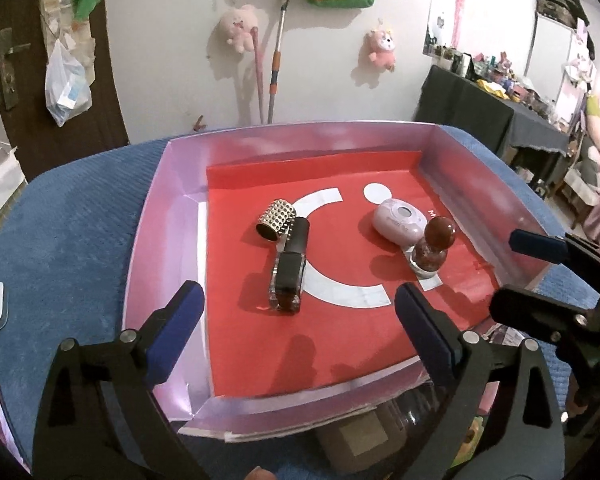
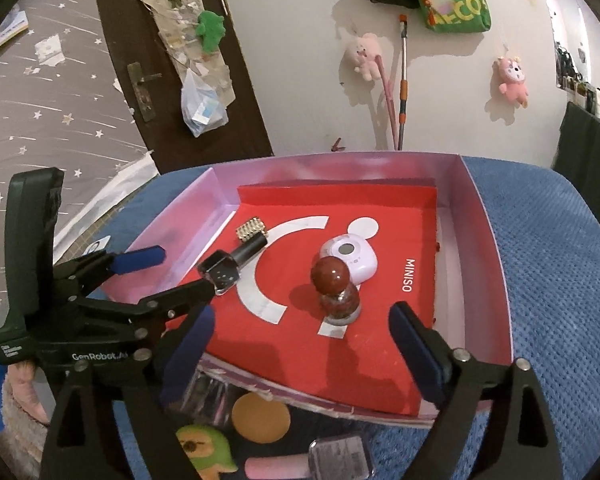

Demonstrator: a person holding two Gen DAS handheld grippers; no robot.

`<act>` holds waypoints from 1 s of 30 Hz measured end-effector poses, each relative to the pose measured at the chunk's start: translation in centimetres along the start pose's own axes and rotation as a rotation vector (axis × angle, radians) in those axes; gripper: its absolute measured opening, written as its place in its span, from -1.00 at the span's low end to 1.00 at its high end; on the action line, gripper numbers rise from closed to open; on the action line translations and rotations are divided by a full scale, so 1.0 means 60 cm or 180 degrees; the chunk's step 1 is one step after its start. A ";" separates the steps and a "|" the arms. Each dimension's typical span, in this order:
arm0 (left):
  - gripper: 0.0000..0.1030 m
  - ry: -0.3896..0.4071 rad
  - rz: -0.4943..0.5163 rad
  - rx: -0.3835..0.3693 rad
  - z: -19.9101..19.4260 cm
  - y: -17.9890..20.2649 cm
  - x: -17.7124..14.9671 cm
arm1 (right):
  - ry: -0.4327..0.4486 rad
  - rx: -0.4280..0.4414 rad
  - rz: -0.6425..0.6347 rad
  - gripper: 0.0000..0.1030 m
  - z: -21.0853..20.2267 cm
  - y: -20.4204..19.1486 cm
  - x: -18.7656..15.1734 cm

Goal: Organize rigid objects
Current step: 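Open both tools to set both bottles upright on the red paper, then withdraw both tools from the box toward the items on the blue cloth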

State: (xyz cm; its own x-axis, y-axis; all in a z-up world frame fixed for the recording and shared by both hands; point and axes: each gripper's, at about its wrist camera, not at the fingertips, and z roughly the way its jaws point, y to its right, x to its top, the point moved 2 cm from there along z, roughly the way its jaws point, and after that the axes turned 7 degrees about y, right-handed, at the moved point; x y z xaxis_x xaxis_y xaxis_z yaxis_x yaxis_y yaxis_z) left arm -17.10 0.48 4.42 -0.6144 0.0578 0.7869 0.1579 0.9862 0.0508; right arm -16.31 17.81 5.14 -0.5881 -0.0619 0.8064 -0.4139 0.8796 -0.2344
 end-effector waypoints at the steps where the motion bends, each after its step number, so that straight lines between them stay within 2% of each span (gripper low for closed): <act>1: 0.89 0.0011 -0.0009 0.0004 -0.003 -0.002 0.000 | 0.0010 0.0010 -0.0002 0.88 -0.004 -0.002 0.000; 6: 0.90 0.0053 -0.0031 0.0056 -0.015 -0.008 -0.003 | 0.0074 0.0058 -0.0015 1.00 -0.023 -0.008 -0.004; 11: 1.00 0.0101 -0.0050 0.0070 -0.027 -0.010 -0.007 | 0.0106 0.0118 -0.0029 1.00 -0.037 -0.013 -0.006; 30: 1.00 0.0188 -0.0189 0.0087 -0.076 -0.015 -0.034 | 0.0175 0.0180 0.0013 1.00 -0.074 -0.026 -0.032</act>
State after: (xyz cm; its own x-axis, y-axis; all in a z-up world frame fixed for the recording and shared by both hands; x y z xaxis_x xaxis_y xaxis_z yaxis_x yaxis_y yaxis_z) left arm -12.45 -1.23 5.55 -0.5753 -0.0094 0.8179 0.1008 0.9915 0.0823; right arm -11.45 18.64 6.34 -0.5514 -0.0311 0.8337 -0.4512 0.8516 -0.2667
